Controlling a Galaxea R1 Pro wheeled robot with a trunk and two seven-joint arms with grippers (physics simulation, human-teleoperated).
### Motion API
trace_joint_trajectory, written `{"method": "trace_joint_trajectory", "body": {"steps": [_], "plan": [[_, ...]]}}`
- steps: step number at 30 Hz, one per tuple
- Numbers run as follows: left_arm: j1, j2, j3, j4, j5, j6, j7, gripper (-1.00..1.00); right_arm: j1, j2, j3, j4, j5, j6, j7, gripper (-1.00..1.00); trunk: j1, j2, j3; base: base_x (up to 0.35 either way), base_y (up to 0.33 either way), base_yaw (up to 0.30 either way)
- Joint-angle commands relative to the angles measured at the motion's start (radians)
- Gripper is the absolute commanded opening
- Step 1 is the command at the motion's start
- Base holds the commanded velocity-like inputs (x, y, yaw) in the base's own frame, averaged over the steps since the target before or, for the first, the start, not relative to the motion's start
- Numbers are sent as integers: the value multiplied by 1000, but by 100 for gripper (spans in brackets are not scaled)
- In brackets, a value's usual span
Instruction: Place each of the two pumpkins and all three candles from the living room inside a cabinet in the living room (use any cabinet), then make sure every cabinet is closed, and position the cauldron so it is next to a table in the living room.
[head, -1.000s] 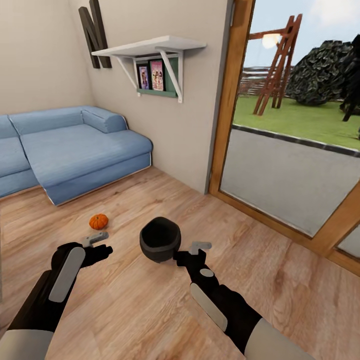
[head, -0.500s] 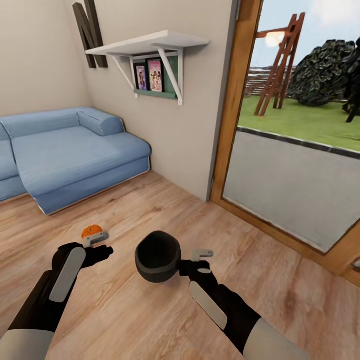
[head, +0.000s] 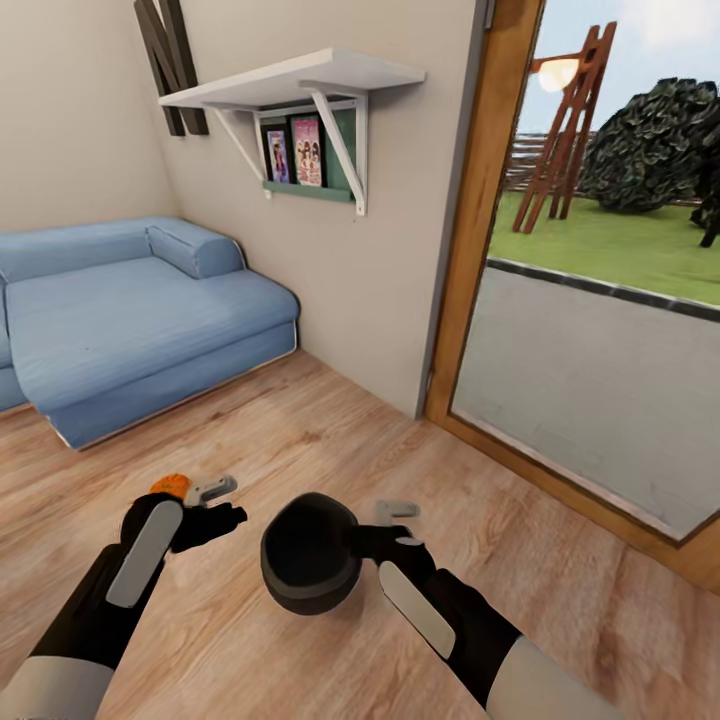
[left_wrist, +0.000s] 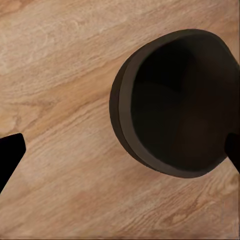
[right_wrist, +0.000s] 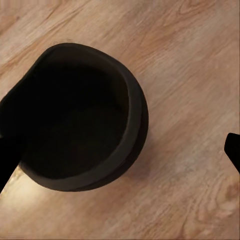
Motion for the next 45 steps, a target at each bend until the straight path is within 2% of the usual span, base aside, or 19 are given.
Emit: {"method": "trace_joint_trajectory", "body": {"steps": [1,6,12,17,22,28,45], "plan": [[-2,1,-4,20,18,2,10,100,-1,0,2,-1,-6,9,16,100,0,0,-1,139,0,0],[-3,0,-12,66,30,4,5,100,-1,1,1,0,-6,35,55,100,0,0,-1,45,0,0],[-4,7,-14,97,27,4,-97,100,-1,1,1,4,-5,42,60,100,0,0,-1,5,0,0],[-6,7,-14,111,20,4,-112,100,-1,2,2,5,-5,42,58,100,0,0,-1,0,0,0],[-13,7,-14,188,22,3,-122,100,-1,2,3,9,-4,42,57,100,0,0,-1,0,0,0],[-15,8,-13,214,14,1,-194,100,-1,2,4,24,-4,41,61,100,0,0,-1,0,0,0],[-15,7,-13,218,7,-2,-205,100,-1,2,4,28,-2,40,64,100,0,0,-1,121,-47,0]]}}
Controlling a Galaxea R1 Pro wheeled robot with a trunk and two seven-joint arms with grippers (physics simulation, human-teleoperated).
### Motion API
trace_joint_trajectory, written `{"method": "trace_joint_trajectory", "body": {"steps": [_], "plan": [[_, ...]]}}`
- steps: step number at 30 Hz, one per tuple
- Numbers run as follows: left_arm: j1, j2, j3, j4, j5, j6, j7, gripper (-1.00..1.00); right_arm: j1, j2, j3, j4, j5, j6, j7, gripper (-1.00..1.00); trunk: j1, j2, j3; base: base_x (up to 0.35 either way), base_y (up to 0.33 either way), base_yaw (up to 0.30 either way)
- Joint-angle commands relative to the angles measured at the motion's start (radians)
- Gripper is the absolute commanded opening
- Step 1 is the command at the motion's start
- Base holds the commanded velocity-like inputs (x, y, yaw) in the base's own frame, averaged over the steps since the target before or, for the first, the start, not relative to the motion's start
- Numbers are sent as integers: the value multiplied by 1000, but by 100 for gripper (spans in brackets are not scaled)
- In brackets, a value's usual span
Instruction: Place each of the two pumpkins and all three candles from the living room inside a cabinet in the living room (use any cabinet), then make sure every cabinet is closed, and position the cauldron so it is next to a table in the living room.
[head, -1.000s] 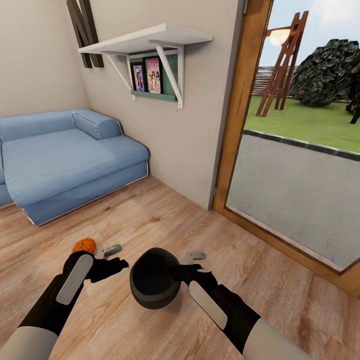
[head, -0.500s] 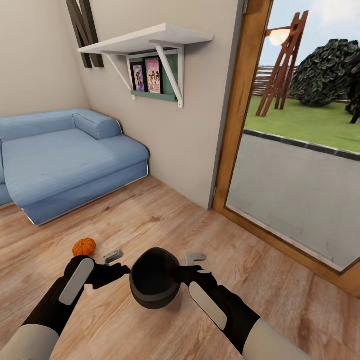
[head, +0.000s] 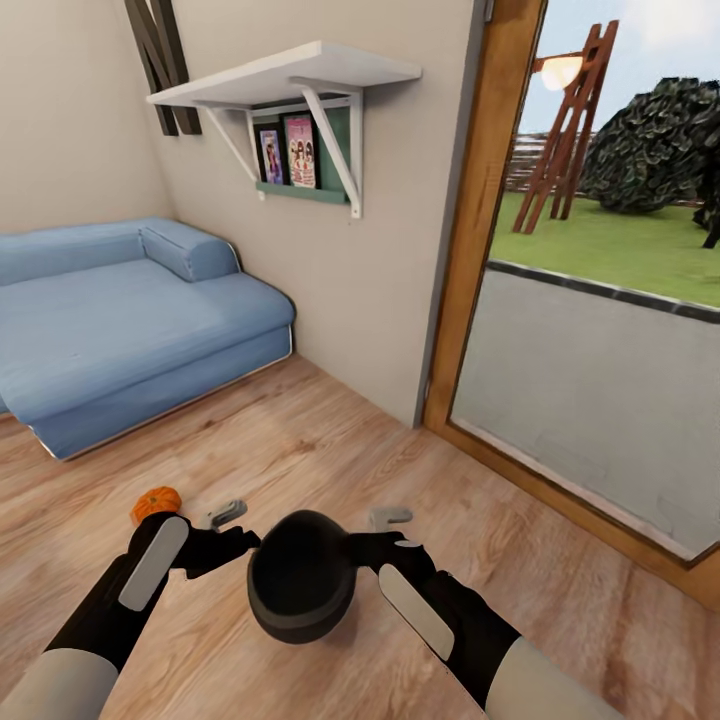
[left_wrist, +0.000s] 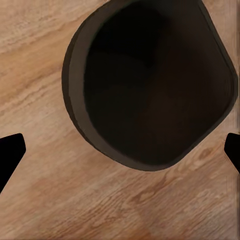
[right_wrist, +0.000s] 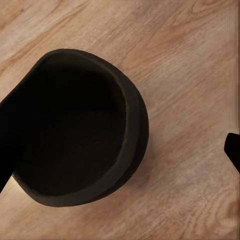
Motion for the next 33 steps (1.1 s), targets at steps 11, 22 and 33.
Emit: {"method": "trace_joint_trajectory", "body": {"steps": [11,22,33], "plan": [[-1,1,-3,41,4,-8,20,100,-1,0,4,-1,-8,1,-7,100,0,0,-1,7,-203,0],[-1,14,-2,42,3,-11,23,100,-1,3,5,7,-10,2,41,100,0,0,-1,27,20,0],[-1,17,-2,42,4,-11,21,100,-4,16,6,66,-10,1,106,100,0,0,-1,63,32,0]]}}
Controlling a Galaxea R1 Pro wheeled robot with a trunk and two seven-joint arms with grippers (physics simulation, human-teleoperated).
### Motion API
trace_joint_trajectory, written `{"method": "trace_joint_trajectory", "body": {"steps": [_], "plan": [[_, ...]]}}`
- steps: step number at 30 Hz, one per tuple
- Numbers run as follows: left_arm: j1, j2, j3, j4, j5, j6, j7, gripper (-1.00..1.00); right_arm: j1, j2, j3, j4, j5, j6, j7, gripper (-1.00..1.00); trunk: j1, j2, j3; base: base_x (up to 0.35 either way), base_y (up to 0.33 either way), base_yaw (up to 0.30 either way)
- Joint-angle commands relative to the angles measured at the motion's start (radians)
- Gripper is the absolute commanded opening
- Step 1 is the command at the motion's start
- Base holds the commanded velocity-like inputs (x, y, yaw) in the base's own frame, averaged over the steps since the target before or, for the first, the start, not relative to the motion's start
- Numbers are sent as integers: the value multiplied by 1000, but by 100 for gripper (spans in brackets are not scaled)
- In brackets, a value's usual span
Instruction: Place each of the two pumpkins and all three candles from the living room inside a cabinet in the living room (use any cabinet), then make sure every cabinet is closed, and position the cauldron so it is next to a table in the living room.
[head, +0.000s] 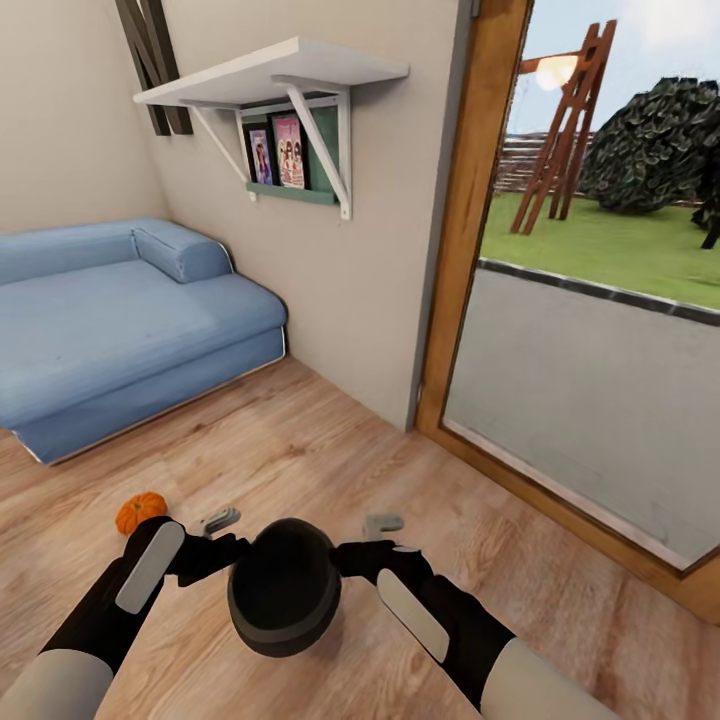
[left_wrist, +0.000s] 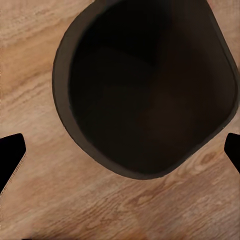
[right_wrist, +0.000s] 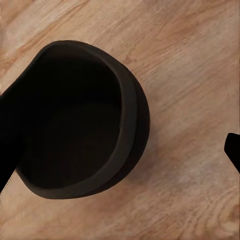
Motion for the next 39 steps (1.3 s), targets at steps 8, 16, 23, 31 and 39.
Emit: {"method": "trace_joint_trajectory", "body": {"steps": [8,16,23,31,39], "plan": [[-1,1,-3,-1,10,1,12,100,-1,0,3,-1,-8,1,-4,100,0,0,-1,92,28,0],[-1,1,-3,-1,10,1,12,100,-1,2,3,0,-10,2,53,100,0,0,-1,26,7,0],[-1,1,-3,-1,10,1,11,100,-1,2,3,1,-10,2,65,100,0,0,-1,77,0,0],[-1,1,-3,-1,10,1,12,100,-1,7,3,1,-10,2,70,100,0,0,-1,157,6,0],[-1,1,-3,-1,10,1,12,100,-1,9,3,1,-10,2,70,100,0,0,-1,-33,53,0]]}}
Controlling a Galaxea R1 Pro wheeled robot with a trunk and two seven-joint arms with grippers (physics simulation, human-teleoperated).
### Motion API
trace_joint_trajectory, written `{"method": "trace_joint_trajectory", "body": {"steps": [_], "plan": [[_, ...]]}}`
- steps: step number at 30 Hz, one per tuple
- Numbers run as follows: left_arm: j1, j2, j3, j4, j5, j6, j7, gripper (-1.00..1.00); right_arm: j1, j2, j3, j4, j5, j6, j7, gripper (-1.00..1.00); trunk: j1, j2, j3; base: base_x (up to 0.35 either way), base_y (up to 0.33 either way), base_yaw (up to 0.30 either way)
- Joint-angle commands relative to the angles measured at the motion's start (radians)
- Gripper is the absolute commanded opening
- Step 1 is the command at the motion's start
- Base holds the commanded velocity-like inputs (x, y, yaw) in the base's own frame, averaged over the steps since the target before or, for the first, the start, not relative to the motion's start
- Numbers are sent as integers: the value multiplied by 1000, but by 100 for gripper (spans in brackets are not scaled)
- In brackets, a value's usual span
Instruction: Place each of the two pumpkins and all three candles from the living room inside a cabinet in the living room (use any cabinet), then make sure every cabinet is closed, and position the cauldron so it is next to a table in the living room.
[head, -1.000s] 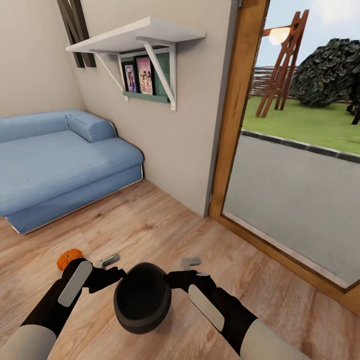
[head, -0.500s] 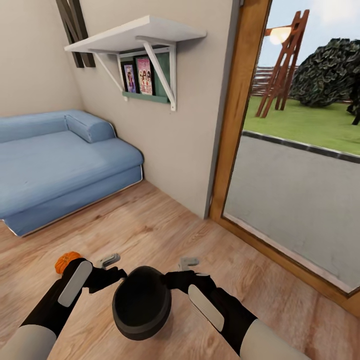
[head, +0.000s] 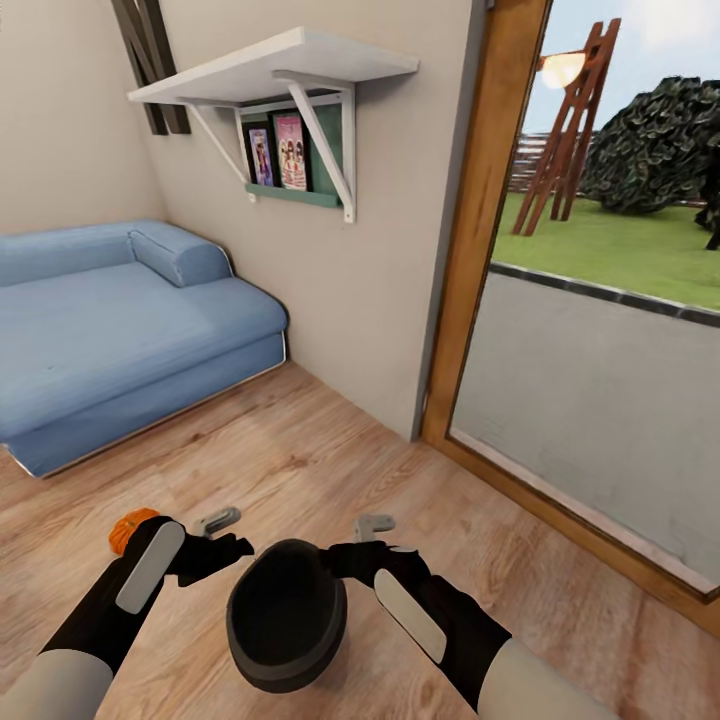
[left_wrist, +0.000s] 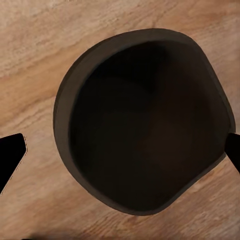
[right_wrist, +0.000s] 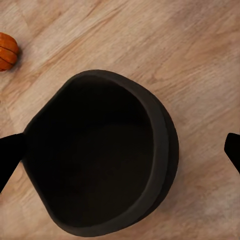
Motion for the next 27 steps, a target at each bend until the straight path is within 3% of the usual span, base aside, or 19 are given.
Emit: {"method": "trace_joint_trajectory", "body": {"steps": [1,18,27], "plan": [[-1,1,-3,-1,10,0,10,100,-1,0,3,-2,-10,1,-10,100,0,0,-1,38,196,0],[-1,1,-3,-3,10,-6,8,100,-2,6,4,0,-9,-2,-14,100,0,0,-1,11,31,0],[-1,1,-3,-2,10,-12,7,100,-2,5,10,-1,5,-17,-23,100,34,-63,-29,0,0,0]]}}
